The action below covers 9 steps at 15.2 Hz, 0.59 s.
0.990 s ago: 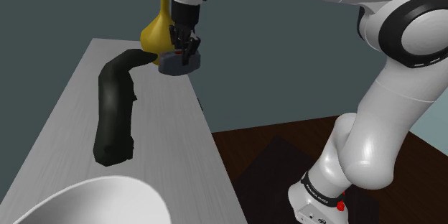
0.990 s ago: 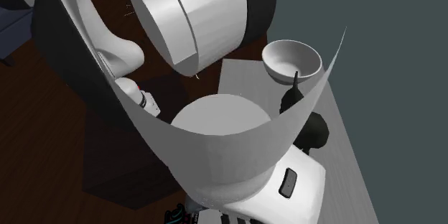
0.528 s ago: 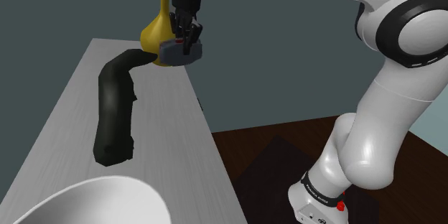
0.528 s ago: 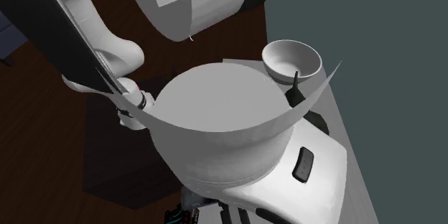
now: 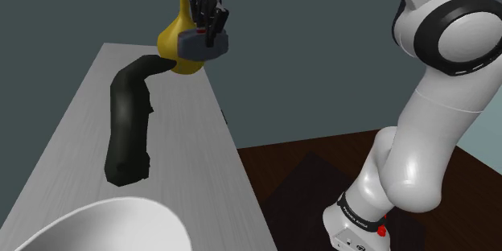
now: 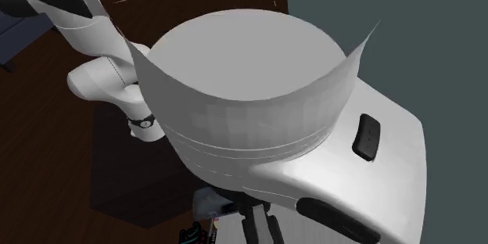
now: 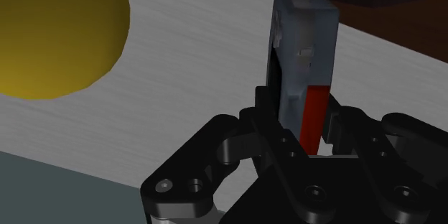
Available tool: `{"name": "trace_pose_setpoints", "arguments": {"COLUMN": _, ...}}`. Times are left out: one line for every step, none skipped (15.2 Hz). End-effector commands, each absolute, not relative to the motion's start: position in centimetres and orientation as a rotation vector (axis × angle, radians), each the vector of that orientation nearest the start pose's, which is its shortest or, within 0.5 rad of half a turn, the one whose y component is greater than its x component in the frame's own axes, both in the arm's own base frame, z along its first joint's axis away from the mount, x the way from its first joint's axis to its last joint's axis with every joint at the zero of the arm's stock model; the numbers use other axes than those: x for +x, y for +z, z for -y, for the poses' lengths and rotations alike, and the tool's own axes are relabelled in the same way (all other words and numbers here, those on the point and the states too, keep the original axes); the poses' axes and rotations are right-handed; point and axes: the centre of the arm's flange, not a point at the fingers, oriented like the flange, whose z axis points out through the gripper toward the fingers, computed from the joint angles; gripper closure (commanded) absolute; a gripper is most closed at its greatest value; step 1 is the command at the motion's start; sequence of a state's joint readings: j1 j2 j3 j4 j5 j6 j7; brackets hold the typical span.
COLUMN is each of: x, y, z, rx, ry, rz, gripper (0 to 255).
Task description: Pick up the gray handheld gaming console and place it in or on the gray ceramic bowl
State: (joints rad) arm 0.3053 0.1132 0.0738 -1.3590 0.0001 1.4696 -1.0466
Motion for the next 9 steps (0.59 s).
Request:
{"name": "trace_pose_setpoints", "arguments": {"x": 52.7, "y": 65.3, "z": -22.8, "rx": -2.371, "ry": -0.001, "rz": 2.048, "gripper": 255}}
{"name": "trace_pose_setpoints", "arguments": {"x": 51.8, "y": 65.4, "z": -23.8, "rx": -2.371, "ry": -0.001, "rz": 2.048, "gripper": 255}}
{"name": "trace_pose_setpoints", "arguments": {"x": 51.0, "y": 65.4, "z": -24.8, "rx": -2.371, "ry": -0.001, "rz": 2.048, "gripper": 255}}
{"name": "trace_pose_setpoints", "arguments": {"x": 50.2, "y": 65.5, "z": -25.9, "rx": -2.371, "ry": -0.001, "rz": 2.048, "gripper": 255}}
{"name": "trace_pose_setpoints", "arguments": {"x": 49.3, "y": 65.5, "z": -26.9, "rx": -2.371, "ry": -0.001, "rz": 2.048, "gripper": 255}}
{"name": "trace_pose_setpoints", "arguments": {"x": 48.5, "y": 65.5, "z": -27.9, "rx": -2.371, "ry": -0.001, "rz": 2.048, "gripper": 255}}
{"name": "trace_pose_setpoints", "arguments": {"x": 47.7, "y": 65.6, "z": -28.9, "rx": -2.371, "ry": -0.001, "rz": 2.048, "gripper": 255}}
{"name": "trace_pose_setpoints", "arguments": {"x": 46.9, "y": 65.6, "z": -30.0, "rx": -2.371, "ry": -0.001, "rz": 2.048, "gripper": 255}}
{"name": "trace_pose_setpoints", "arguments": {"x": 46.0, "y": 65.7, "z": -31.0, "rx": -2.371, "ry": -0.001, "rz": 2.048, "gripper": 255}}
